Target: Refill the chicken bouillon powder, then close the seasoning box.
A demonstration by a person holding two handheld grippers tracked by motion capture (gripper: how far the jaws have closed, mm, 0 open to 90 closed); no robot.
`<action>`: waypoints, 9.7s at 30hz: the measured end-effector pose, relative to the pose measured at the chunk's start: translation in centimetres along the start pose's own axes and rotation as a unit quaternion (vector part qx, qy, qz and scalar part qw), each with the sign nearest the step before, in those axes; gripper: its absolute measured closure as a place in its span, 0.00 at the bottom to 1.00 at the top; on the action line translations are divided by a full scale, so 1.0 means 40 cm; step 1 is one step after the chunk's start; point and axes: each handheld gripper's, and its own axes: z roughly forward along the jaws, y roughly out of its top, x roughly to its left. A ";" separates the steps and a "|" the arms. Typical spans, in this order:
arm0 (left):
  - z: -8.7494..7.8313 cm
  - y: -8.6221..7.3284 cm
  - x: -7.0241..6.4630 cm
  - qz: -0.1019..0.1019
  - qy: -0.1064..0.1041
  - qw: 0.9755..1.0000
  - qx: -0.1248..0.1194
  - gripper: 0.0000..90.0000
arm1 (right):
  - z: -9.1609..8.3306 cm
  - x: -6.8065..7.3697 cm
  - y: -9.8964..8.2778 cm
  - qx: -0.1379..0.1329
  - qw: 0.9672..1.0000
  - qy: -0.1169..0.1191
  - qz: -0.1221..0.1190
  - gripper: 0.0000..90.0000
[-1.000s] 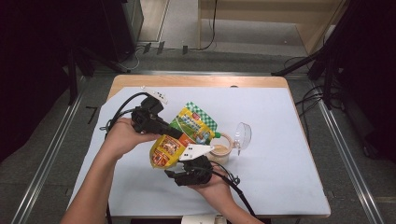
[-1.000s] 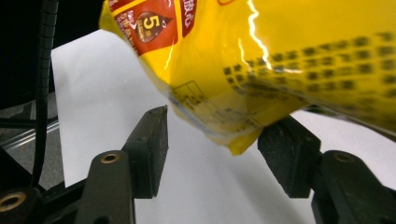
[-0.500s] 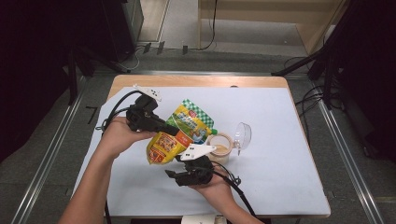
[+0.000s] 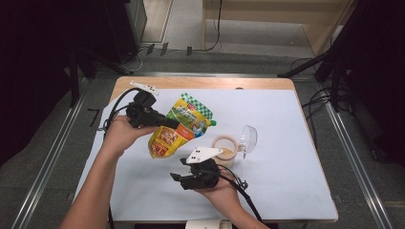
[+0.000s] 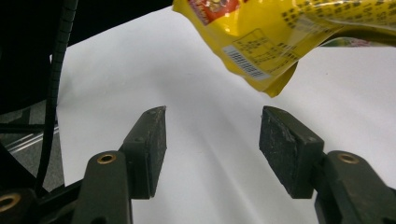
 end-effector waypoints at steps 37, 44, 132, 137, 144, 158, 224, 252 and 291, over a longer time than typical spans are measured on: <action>0.032 -0.060 0.093 -0.023 0.029 0.999 -0.038 0.98 | -0.043 -0.014 0.008 -0.004 1.000 0.000 0.009 0.49; 0.008 -0.089 0.105 -0.036 0.027 0.998 -0.047 0.98 | -0.060 -0.013 0.016 0.001 1.000 0.005 0.012 0.49; -0.198 -0.257 0.114 -0.051 0.113 0.989 -0.079 0.46 | -0.228 -0.105 0.067 0.012 0.998 -0.027 0.047 0.58; -0.207 -0.262 0.111 -0.047 0.111 0.989 -0.087 0.47 | -0.237 -0.107 0.071 0.012 0.998 -0.029 0.046 0.58; -0.222 -0.273 0.114 -0.054 0.126 0.987 -0.089 0.47 | -0.258 -0.113 0.081 0.007 0.998 -0.033 0.044 0.60; -0.166 -0.281 0.144 -0.064 0.135 0.986 -0.069 0.45 | -0.349 -0.144 0.109 -0.016 0.997 -0.051 0.055 0.67; -0.125 -0.261 0.146 -0.046 0.133 0.988 -0.070 0.43 | -0.381 -0.327 -0.030 -0.001 0.982 -0.127 0.139 1.00; -0.116 -0.261 0.148 -0.045 0.134 0.988 -0.060 0.42 | -0.378 -0.318 -0.030 -0.008 0.985 -0.122 0.123 0.71; -0.111 -0.263 0.152 -0.049 0.134 0.988 -0.052 0.42 | -0.403 -0.441 -0.161 -0.015 0.968 -0.216 0.124 0.32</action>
